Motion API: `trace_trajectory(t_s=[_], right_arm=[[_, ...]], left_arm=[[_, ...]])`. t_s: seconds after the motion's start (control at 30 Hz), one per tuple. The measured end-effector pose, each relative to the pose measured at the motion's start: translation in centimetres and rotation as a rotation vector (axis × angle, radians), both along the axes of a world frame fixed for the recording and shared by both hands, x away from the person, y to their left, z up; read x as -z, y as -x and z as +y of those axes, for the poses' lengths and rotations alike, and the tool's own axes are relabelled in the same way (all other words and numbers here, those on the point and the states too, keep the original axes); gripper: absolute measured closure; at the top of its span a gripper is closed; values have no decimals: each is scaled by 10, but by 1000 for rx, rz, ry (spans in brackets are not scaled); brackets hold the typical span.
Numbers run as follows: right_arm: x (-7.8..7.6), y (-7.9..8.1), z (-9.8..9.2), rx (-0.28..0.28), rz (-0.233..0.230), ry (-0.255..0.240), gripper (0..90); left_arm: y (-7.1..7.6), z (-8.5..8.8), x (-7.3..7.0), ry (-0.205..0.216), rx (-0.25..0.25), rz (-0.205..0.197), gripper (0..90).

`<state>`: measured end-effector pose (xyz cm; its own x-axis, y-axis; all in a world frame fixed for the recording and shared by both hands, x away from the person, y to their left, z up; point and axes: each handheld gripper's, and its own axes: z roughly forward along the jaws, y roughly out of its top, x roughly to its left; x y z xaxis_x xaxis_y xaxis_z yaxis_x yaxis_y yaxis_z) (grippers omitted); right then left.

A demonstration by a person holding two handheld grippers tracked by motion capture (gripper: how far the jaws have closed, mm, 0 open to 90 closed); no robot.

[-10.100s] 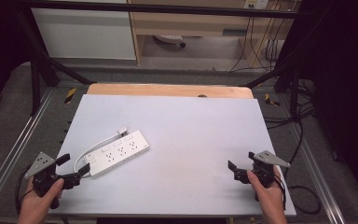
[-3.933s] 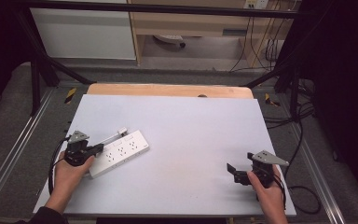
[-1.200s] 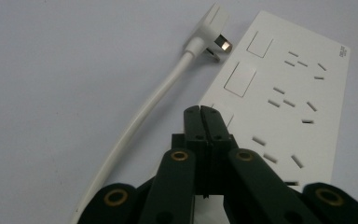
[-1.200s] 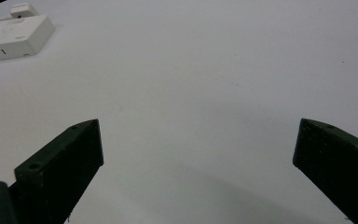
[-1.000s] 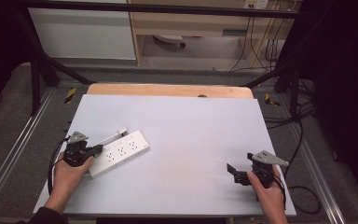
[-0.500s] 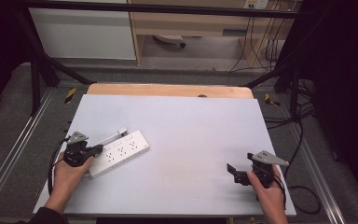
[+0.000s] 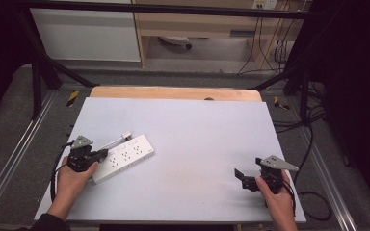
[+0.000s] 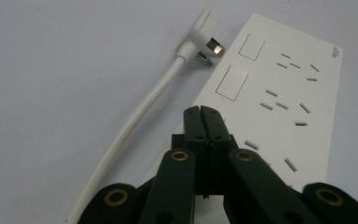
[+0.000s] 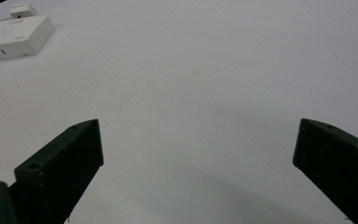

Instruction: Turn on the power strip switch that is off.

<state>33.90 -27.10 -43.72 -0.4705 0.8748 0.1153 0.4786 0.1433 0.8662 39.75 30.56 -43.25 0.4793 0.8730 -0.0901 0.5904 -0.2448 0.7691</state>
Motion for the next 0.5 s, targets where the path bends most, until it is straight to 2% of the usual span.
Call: trace_trajectory(t_s=[0.5], right_arm=[[0, 0, 0, -2, -1, 1, 21]], left_arm=[[1, 0, -2, 17, 5, -23, 900]])
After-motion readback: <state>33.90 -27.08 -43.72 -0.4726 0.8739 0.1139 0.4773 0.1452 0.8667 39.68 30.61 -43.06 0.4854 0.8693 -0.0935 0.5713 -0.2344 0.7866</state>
